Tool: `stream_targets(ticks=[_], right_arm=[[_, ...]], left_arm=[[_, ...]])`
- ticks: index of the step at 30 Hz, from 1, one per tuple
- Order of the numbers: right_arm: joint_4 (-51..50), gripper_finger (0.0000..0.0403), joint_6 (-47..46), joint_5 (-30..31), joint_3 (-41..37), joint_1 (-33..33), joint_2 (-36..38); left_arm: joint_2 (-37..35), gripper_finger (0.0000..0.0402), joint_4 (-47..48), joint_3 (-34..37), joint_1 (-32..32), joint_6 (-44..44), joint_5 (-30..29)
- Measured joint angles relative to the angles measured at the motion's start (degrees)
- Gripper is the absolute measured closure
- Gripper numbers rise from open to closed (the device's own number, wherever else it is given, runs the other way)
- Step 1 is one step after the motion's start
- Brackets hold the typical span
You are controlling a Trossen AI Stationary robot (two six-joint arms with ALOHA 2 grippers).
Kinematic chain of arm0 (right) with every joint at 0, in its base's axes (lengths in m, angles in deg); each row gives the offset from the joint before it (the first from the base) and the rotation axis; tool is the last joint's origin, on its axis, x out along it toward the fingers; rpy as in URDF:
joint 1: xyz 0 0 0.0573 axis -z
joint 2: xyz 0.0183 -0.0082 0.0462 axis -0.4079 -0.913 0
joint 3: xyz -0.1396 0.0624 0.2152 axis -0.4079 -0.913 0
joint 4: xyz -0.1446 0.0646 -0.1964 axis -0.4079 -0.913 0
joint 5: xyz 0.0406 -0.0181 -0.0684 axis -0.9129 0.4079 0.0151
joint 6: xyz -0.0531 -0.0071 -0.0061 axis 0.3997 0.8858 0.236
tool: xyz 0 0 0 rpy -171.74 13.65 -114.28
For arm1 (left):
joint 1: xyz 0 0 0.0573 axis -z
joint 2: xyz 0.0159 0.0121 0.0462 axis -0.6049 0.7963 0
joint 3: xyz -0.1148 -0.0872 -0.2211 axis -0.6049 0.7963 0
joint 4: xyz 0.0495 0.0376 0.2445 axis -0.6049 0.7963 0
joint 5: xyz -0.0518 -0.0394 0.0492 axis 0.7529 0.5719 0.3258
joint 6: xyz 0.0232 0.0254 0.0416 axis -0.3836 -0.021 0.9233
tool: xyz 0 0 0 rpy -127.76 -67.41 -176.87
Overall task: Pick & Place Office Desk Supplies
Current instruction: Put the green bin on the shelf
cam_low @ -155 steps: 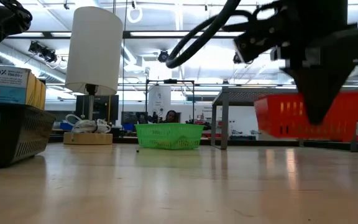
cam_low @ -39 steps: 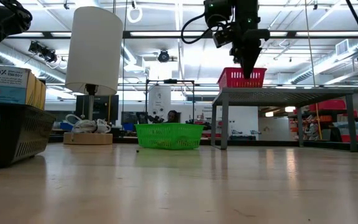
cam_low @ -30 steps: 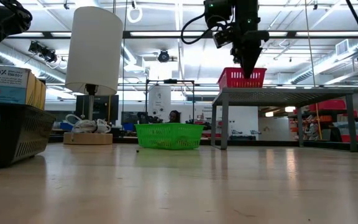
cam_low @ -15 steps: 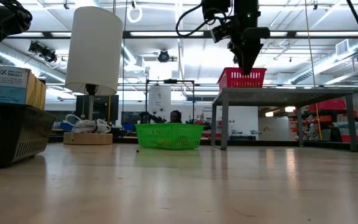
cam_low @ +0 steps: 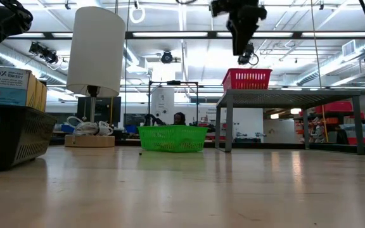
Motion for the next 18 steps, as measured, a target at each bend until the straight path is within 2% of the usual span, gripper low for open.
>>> stream_targets(ticks=[4, 8, 18], right_arm=[[3.39, 0.0236, 2.91, -2.07, 0.99, -2.20, 0.02], [7.74, 0.0236, 4.73, -4.43, -1.85, -4.83, -1.13], [14.21, 0.0235, 13.06, -6.80, -6.93, -8.87, -11.78]], left_arm=[[0.00, 0.0220, 0.00, 0.00, 0.01, 0.07, 0.00], [0.00, 0.0220, 0.00, 0.00, 0.00, 0.09, 0.00], [0.00, 0.0220, 0.00, 0.00, 0.02, 0.13, 0.00]])
